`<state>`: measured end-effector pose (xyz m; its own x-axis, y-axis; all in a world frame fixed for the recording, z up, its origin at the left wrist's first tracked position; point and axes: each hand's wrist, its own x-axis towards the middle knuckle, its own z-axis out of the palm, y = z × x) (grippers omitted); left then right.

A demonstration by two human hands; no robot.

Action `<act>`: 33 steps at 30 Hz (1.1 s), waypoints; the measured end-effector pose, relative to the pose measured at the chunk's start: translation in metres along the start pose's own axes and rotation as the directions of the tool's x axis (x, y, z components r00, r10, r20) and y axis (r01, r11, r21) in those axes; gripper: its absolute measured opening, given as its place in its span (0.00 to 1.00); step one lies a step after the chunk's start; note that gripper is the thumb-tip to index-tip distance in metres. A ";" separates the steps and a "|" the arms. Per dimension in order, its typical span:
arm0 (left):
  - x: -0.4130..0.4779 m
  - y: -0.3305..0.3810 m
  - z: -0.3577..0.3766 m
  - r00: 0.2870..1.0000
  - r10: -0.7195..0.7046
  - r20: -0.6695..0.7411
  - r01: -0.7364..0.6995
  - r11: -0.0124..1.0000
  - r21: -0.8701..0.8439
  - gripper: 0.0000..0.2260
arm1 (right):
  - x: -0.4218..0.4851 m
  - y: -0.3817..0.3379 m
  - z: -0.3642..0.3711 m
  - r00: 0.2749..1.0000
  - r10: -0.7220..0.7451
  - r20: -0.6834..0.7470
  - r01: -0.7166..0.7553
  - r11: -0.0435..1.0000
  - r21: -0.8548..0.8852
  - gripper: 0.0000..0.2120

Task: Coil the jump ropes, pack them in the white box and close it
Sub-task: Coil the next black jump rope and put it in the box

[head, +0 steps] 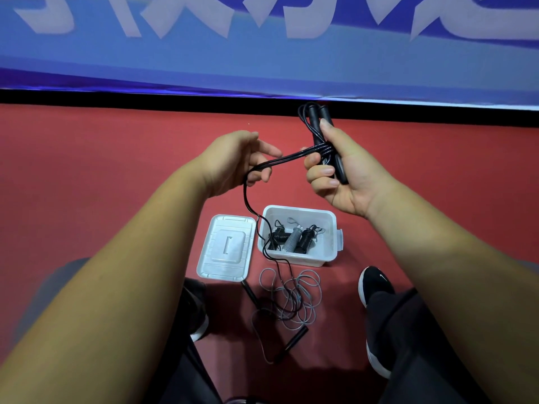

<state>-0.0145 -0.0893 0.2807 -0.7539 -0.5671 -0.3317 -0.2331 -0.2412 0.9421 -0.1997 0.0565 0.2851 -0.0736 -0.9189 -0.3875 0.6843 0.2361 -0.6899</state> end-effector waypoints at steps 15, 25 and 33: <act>0.005 -0.022 0.008 0.983 -0.098 0.157 0.063 0.975 0.213 0.27 | -0.004 -0.002 -0.008 0.994 0.105 -0.026 -0.107 0.993 -0.057 0.13; 0.005 -0.012 0.007 0.970 -0.043 0.241 0.083 0.984 -0.159 0.32 | -0.016 0.008 -0.014 0.833 0.502 0.231 -0.412 0.843 -0.346 0.23; -0.008 0.001 0.012 0.939 -0.078 0.335 0.144 0.974 -0.177 0.44 | -0.020 0.012 -0.010 0.663 0.673 0.328 -0.427 0.700 -0.572 0.14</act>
<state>-0.0161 -0.0757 0.2847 -0.8955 -0.2494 -0.3686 -0.2273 -0.4558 0.8606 -0.1967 0.0812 0.2787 0.6493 -0.5543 -0.5207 0.0958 0.7388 -0.6671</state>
